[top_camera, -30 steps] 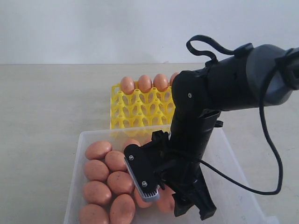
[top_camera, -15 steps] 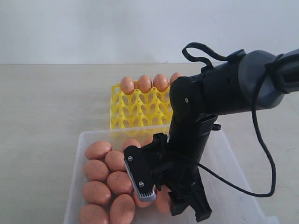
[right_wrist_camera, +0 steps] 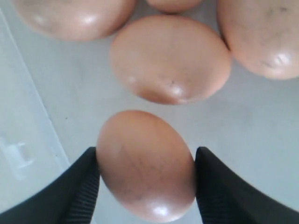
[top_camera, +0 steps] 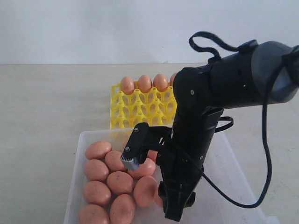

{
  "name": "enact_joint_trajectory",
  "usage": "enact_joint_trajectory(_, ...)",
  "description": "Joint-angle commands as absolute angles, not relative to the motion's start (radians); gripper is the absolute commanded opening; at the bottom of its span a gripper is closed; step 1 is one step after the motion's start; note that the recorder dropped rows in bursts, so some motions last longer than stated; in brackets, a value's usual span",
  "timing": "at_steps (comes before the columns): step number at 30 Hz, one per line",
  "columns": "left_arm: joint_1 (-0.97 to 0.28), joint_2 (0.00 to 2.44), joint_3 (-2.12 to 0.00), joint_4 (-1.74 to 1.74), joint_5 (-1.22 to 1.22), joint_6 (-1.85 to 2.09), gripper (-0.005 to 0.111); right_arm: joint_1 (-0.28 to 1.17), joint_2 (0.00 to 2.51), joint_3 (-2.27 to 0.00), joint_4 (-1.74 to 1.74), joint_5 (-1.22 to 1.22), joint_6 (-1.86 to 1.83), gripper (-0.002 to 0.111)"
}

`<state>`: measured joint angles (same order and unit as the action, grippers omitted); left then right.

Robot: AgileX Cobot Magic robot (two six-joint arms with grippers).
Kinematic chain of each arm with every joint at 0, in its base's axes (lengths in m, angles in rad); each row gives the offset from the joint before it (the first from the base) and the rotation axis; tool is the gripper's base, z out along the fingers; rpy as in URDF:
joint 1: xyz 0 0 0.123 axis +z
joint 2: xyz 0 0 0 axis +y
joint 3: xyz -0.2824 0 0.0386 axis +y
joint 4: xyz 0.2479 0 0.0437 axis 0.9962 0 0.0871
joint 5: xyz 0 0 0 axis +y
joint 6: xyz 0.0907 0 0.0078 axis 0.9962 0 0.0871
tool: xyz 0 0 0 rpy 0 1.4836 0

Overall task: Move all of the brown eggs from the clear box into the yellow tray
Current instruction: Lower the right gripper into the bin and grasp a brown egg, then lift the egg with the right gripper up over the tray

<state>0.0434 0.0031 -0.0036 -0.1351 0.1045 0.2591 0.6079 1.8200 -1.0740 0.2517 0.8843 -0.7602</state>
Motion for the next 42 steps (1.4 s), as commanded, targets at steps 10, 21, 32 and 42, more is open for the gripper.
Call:
enact_joint_trajectory(10,0.037,0.0,0.0,-0.138,0.103,0.262,0.004,0.574,1.574,-1.044,0.306,0.436,-0.455,0.0)
enact_joint_trajectory(21,0.037,0.0,0.0,-0.138,0.101,0.262,0.004,0.591,1.568,-0.778,0.627,-0.578,-0.012,0.0)
enact_joint_trajectory(32,0.037,0.0,0.0,-0.138,0.101,0.262,0.004,0.426,1.714,-0.879,-0.239,-0.862,0.813,0.0)
enact_joint_trajectory(42,0.037,0.0,0.0,-0.138,0.103,0.262,0.004,0.279,1.914,-1.137,-1.266,-0.958,1.259,0.0)
